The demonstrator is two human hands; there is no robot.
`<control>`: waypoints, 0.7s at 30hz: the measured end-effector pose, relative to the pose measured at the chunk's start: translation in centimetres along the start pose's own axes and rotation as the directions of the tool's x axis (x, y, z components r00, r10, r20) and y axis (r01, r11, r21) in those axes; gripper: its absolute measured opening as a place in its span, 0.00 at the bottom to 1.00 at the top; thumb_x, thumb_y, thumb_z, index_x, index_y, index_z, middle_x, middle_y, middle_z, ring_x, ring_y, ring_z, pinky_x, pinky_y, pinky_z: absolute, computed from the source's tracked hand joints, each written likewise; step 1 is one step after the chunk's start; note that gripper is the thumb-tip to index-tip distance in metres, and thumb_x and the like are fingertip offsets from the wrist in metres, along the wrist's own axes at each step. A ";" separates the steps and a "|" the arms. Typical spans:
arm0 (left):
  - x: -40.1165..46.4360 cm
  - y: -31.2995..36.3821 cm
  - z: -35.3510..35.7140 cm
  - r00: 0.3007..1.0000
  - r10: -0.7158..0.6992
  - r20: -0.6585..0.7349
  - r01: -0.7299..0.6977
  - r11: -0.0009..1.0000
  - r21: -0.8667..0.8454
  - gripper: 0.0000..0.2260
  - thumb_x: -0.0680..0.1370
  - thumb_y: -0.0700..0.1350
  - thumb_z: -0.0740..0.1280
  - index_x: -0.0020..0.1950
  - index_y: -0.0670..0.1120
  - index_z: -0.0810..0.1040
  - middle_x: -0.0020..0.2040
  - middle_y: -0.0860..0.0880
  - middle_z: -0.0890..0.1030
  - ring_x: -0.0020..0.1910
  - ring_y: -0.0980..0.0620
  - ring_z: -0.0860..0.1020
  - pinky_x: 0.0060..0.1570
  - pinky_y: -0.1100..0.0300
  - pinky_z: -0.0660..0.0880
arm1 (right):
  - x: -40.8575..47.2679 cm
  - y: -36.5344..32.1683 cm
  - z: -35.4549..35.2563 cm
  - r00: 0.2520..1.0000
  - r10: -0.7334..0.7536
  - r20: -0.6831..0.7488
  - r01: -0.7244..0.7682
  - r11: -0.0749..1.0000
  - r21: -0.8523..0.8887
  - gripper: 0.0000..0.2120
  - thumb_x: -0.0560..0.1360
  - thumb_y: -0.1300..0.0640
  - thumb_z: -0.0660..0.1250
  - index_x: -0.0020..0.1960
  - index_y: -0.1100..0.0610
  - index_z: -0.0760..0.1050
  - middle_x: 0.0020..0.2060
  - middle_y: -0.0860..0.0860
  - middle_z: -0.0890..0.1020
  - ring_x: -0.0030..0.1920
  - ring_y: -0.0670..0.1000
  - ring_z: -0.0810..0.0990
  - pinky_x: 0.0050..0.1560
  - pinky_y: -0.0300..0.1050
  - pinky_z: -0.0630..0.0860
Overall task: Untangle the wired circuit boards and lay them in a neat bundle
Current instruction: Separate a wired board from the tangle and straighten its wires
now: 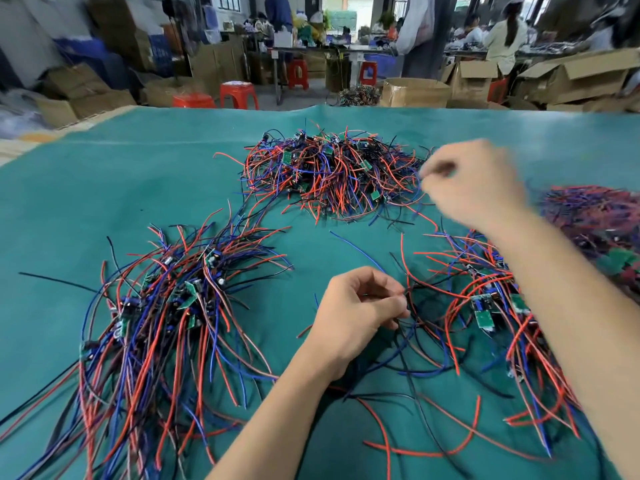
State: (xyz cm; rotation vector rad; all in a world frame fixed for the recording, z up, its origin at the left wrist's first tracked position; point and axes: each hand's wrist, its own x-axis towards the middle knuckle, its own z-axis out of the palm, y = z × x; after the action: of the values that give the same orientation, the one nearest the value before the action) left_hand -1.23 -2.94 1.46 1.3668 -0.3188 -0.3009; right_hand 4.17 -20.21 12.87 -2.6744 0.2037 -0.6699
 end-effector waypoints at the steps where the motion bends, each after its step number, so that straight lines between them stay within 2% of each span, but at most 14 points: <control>1: 0.0 0.0 0.0 1.000 -0.002 -0.001 0.002 1.000 0.003 0.07 0.75 0.29 0.70 0.45 0.41 0.78 0.35 0.47 0.81 0.36 0.50 0.81 0.34 0.64 0.75 | 0.7 -0.5 1.7 0.988 -0.006 0.152 0.013 0.999 -0.047 0.10 0.72 0.58 0.68 0.49 0.50 0.86 0.48 0.53 0.87 0.53 0.60 0.83 0.57 0.51 0.79; 2: 0.0 0.0 0.1 1.000 -0.004 -0.001 0.004 1.000 0.005 0.07 0.75 0.29 0.70 0.45 0.41 0.78 0.35 0.47 0.80 0.36 0.50 0.80 0.34 0.64 0.75 | 1.4 -0.7 3.4 0.963 -0.014 0.271 0.042 0.994 -0.096 0.11 0.72 0.60 0.69 0.51 0.51 0.86 0.50 0.54 0.86 0.55 0.60 0.82 0.59 0.51 0.79; 4: 0.1 0.0 0.1 1.000 -0.005 0.001 0.005 1.000 0.004 0.07 0.75 0.29 0.69 0.45 0.40 0.78 0.34 0.48 0.80 0.36 0.49 0.80 0.34 0.64 0.75 | 2.8 -0.5 6.5 0.919 -0.031 0.392 0.096 0.984 -0.148 0.17 0.73 0.62 0.69 0.60 0.52 0.83 0.58 0.57 0.83 0.61 0.61 0.79 0.63 0.50 0.76; 7: 0.2 0.0 -0.1 1.000 -0.005 0.005 0.005 1.000 0.007 0.07 0.75 0.29 0.69 0.45 0.40 0.78 0.34 0.48 0.80 0.36 0.49 0.80 0.34 0.64 0.76 | 4.9 0.2 9.9 0.866 0.032 0.499 0.081 0.976 -0.202 0.28 0.76 0.60 0.65 0.75 0.49 0.71 0.71 0.61 0.71 0.70 0.65 0.71 0.70 0.52 0.70; 9: 0.2 -0.1 -0.1 1.000 -0.008 0.011 0.008 1.000 0.001 0.07 0.75 0.29 0.69 0.45 0.40 0.78 0.34 0.48 0.80 0.36 0.49 0.80 0.34 0.64 0.76 | 6.1 0.5 11.5 0.838 0.088 0.539 0.043 0.973 -0.226 0.30 0.77 0.56 0.63 0.79 0.46 0.64 0.78 0.59 0.62 0.76 0.66 0.63 0.75 0.57 0.65; 11: 0.2 -0.1 -0.2 1.000 -0.013 0.015 0.013 1.000 -0.007 0.07 0.75 0.29 0.69 0.44 0.41 0.78 0.34 0.48 0.80 0.36 0.50 0.80 0.34 0.64 0.76 | 7.0 0.7 12.4 0.834 0.098 0.544 0.038 0.972 -0.233 0.30 0.79 0.53 0.61 0.80 0.46 0.62 0.81 0.57 0.57 0.79 0.65 0.59 0.77 0.57 0.61; 15: 0.2 -0.1 -0.2 1.000 -0.014 0.020 0.014 1.000 0.001 0.07 0.76 0.29 0.68 0.45 0.39 0.78 0.35 0.46 0.79 0.35 0.52 0.80 0.34 0.65 0.76 | 7.2 0.4 12.7 0.836 0.105 0.539 0.064 0.956 -0.286 0.27 0.80 0.52 0.59 0.79 0.54 0.65 0.79 0.60 0.62 0.78 0.62 0.61 0.76 0.55 0.60; 18: 0.1 0.0 -0.2 1.000 -0.018 0.020 0.018 1.000 -0.002 0.06 0.76 0.29 0.67 0.45 0.39 0.78 0.35 0.46 0.80 0.35 0.51 0.80 0.35 0.65 0.76 | 6.5 0.5 12.0 0.866 0.109 0.488 0.011 0.971 -0.237 0.26 0.78 0.55 0.62 0.76 0.57 0.71 0.75 0.59 0.70 0.74 0.63 0.68 0.73 0.54 0.68; 21: 0.2 0.0 -0.2 1.000 -0.023 0.020 0.023 1.000 0.002 0.06 0.77 0.29 0.67 0.45 0.40 0.78 0.35 0.45 0.80 0.36 0.49 0.80 0.35 0.65 0.76 | 5.8 1.1 11.4 0.904 0.107 0.414 -0.031 0.982 -0.187 0.23 0.74 0.59 0.64 0.70 0.55 0.77 0.69 0.59 0.77 0.70 0.63 0.73 0.67 0.53 0.74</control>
State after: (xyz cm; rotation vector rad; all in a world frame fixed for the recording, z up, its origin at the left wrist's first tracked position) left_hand -1.01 -2.83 1.44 1.3709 -0.3197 -0.3336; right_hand 14.64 -18.82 5.59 -2.8854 0.2470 -0.0371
